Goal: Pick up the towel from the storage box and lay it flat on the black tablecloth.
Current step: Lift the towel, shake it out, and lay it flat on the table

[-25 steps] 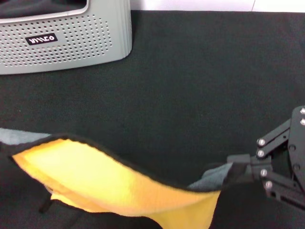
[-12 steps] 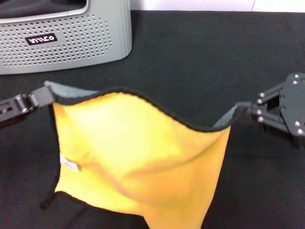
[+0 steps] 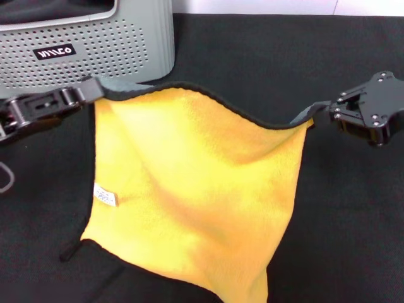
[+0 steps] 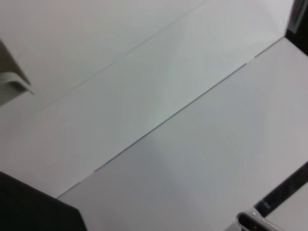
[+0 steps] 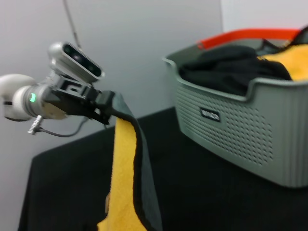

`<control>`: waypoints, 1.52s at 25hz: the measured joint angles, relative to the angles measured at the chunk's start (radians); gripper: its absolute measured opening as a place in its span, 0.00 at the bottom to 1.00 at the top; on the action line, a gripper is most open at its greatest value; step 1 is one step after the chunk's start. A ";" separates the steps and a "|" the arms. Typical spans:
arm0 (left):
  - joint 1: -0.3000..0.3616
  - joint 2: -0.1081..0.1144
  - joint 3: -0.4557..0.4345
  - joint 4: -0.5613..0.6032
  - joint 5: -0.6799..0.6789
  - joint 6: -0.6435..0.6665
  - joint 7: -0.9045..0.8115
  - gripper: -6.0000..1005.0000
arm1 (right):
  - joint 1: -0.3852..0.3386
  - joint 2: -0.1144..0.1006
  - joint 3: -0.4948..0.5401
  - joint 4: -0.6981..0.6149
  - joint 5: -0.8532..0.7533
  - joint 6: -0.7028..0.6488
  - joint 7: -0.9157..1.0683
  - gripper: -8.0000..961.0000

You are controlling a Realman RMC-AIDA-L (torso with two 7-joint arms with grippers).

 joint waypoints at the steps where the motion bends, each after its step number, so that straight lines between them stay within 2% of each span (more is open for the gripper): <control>1: -0.008 -0.001 0.000 -0.008 0.005 -0.015 0.001 0.02 | 0.017 0.000 0.008 0.026 -0.013 -0.003 -0.001 0.03; 10: -0.075 -0.007 0.004 -0.060 0.046 -0.133 0.006 0.02 | 0.117 -0.007 0.032 0.214 -0.057 -0.057 -0.054 0.03; 15: -0.090 -0.020 0.005 -0.064 0.072 -0.214 0.011 0.02 | 0.152 -0.014 0.032 0.295 -0.083 -0.126 -0.069 0.03; 26: -0.116 -0.050 0.004 -0.068 0.102 -0.369 0.047 0.02 | 0.244 -0.002 0.025 0.456 -0.173 -0.252 -0.098 0.03; 33: -0.119 -0.055 -0.007 -0.068 0.094 -0.442 0.060 0.02 | 0.278 -0.002 0.027 0.524 -0.176 -0.322 -0.123 0.04; 38: -0.127 -0.068 -0.012 -0.067 0.089 -0.483 0.076 0.02 | 0.287 0.000 0.022 0.538 -0.176 -0.361 -0.130 0.04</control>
